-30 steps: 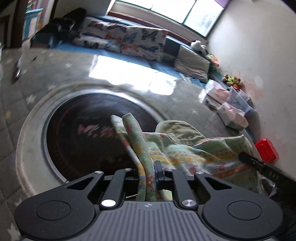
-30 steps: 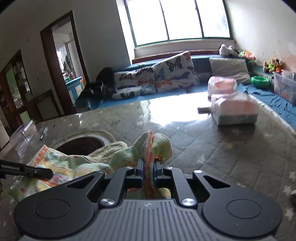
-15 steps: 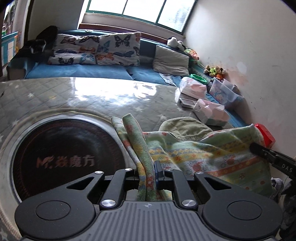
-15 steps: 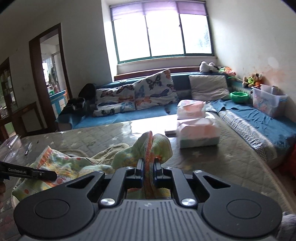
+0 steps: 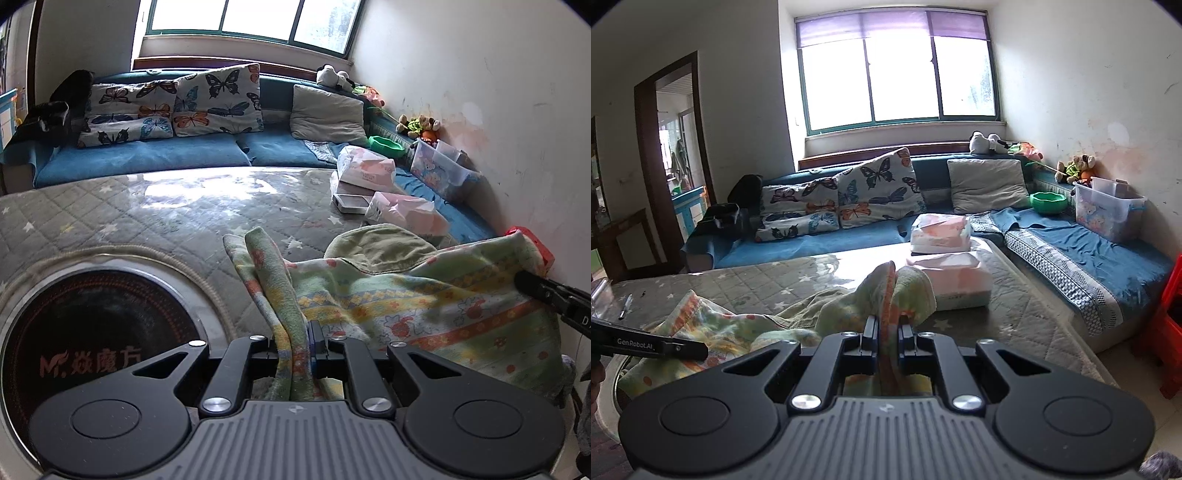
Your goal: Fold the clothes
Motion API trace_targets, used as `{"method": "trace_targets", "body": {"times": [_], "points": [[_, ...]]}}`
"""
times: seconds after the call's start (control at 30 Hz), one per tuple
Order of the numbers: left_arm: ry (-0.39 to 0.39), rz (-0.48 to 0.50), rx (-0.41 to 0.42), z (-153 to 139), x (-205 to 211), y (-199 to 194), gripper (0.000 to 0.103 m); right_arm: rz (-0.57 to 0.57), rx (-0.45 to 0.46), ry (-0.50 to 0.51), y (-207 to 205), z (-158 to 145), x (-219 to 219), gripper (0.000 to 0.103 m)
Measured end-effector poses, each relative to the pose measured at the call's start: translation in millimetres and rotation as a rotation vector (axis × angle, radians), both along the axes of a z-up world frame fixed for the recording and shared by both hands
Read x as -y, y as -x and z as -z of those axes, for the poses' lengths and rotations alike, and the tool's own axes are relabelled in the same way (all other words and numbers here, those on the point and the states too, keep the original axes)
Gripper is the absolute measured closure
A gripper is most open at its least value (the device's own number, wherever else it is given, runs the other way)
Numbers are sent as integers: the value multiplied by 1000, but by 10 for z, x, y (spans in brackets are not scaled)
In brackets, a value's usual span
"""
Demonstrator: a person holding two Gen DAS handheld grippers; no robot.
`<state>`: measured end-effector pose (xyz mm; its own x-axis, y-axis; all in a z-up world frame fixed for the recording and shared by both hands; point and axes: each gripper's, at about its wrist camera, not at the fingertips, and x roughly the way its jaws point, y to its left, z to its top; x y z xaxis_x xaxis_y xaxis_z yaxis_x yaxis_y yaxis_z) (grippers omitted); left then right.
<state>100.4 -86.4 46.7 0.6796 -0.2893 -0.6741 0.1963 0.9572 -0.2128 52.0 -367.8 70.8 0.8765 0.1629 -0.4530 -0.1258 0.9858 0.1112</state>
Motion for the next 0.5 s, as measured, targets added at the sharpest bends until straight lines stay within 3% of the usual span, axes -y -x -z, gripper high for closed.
{"method": "trace_targets", "body": {"times": [0.5], "points": [[-25,10,-19,38,250,-268,91,27,-26,19,-196,71,170,94]]}}
